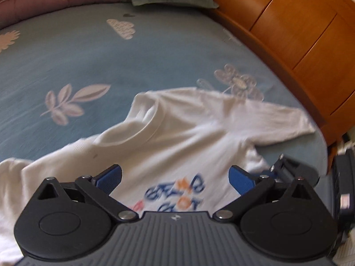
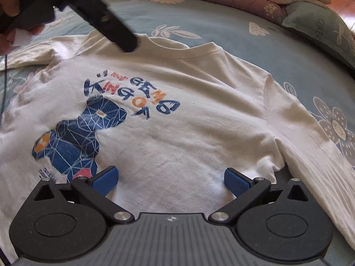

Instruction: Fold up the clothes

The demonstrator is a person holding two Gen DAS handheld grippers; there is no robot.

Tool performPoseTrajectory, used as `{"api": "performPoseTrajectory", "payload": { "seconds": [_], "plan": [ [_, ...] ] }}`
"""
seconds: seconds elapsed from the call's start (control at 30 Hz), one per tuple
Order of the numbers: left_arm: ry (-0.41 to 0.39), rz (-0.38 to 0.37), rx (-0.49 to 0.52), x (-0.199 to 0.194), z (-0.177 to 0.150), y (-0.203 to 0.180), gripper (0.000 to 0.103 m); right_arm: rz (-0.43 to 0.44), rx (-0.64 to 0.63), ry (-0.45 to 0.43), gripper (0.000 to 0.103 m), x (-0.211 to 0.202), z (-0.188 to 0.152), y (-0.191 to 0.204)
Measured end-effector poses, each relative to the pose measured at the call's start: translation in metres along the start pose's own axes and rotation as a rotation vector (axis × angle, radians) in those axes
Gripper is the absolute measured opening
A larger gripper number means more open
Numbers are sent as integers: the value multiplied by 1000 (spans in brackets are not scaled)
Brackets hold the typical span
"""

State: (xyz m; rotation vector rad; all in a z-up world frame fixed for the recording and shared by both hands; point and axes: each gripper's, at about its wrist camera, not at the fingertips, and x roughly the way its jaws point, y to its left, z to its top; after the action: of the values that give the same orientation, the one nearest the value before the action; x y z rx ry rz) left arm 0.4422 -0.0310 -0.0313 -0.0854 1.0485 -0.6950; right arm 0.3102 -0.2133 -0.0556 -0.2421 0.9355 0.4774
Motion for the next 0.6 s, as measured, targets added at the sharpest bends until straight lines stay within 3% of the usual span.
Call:
{"api": "performPoseTrajectory", "payload": {
  "seconds": [0.13, 0.2, 0.33, 0.4, 0.6],
  "plan": [
    [12, -107, -46, 37, 29, -13, 102, -4, 75, -54, 103, 0, 13, -5],
    [33, -137, -59, 56, 39, -16, 102, 9, 130, 9, 103, 17, 14, -9],
    [89, -148, -62, 90, 44, -12, 102, -50, 122, -9, 103, 24, 9, -1],
    [100, -113, -42, 104, 48, -10, 102, -70, 139, -29, 103, 24, 7, 2],
    [61, -91, -69, 128, 73, -1, 102, -106, 175, -86, 103, 25, 0, 5]
  ]
}}
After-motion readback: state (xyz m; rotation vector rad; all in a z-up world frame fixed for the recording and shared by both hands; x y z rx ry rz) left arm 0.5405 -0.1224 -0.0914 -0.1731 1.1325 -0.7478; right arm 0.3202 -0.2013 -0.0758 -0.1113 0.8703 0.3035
